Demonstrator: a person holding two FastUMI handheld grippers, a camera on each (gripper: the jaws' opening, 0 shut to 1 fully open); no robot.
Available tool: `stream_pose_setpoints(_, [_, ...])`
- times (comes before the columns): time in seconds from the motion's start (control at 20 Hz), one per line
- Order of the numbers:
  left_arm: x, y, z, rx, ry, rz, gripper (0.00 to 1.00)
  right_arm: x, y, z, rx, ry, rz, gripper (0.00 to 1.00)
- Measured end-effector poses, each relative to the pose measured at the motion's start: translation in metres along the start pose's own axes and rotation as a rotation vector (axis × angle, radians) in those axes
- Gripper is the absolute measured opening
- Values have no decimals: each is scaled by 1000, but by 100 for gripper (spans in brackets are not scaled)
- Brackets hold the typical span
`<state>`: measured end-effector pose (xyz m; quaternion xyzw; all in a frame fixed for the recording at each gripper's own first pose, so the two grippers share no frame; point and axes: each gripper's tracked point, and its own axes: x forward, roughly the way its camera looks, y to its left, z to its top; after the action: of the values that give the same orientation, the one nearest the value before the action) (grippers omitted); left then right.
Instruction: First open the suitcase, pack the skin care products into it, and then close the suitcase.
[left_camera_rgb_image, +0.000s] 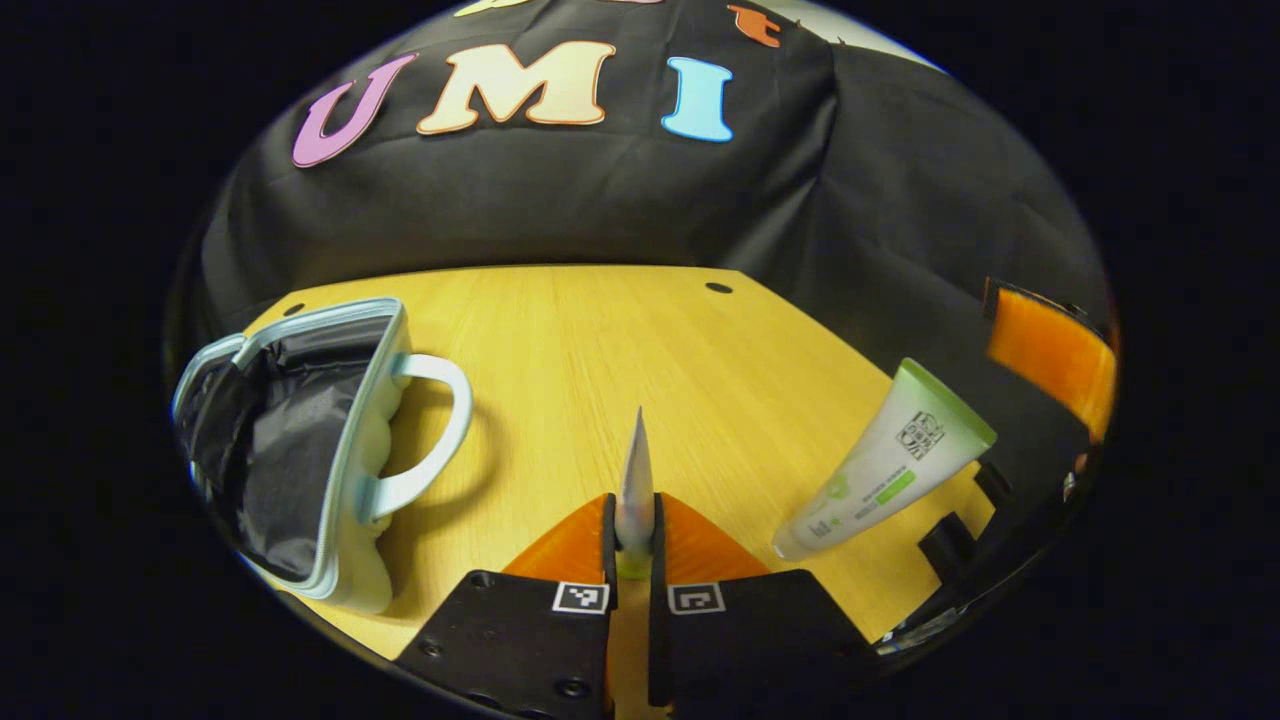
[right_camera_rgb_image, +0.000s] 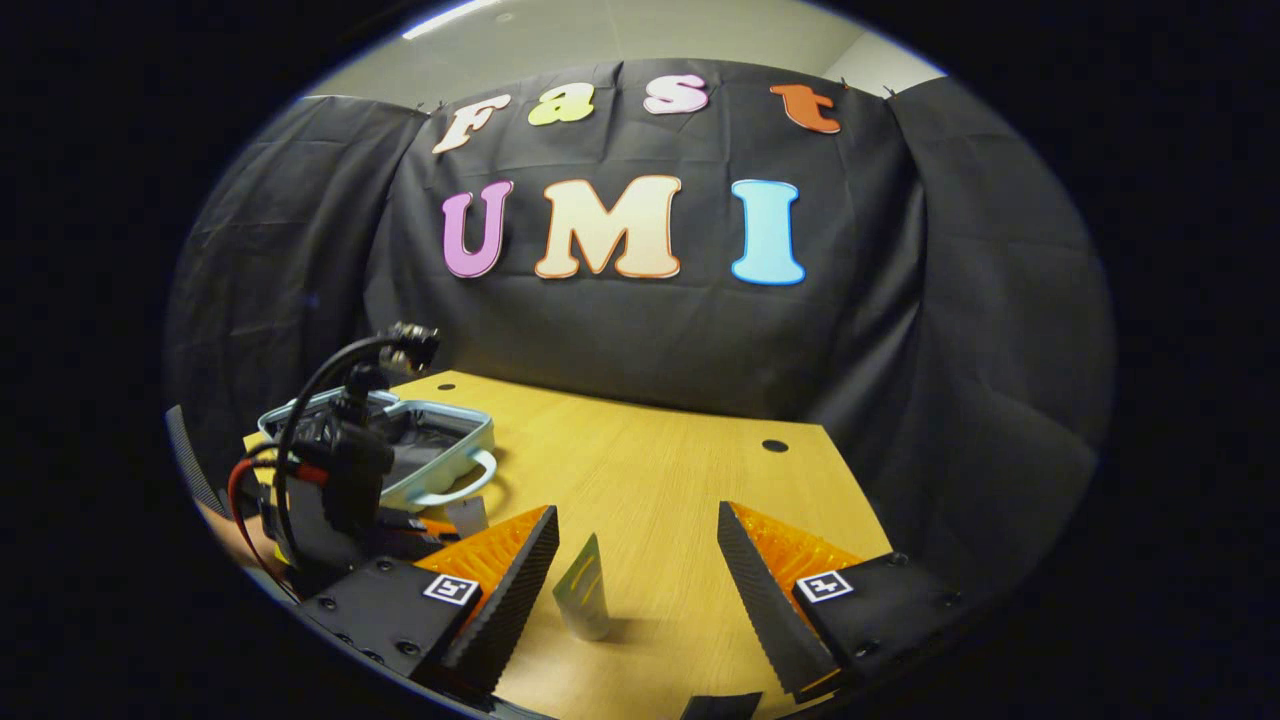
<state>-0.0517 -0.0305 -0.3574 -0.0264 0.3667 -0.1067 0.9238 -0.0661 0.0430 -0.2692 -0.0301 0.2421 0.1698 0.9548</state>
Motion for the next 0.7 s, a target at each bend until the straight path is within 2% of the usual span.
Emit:
stream_pose_setpoints(0.2, [-22, -3, 22, -35, -17, -18, 7, 7, 13, -36, 31, 74, 43, 100])
stream_pose_setpoints(0.55, [-77, 25, 46, -16, -24, 89, 7, 27, 39, -95, 33, 181, 117, 98])
stream_pose_setpoints(0.65, [-92, 32, 49, -24, -25, 112, 7, 33, 46, -103, 34, 193, 132, 85])
stream_pose_setpoints(0.7, [-99, 37, 50, -23, -24, 127, 7, 36, 46, -103, 29, 191, 131, 72])
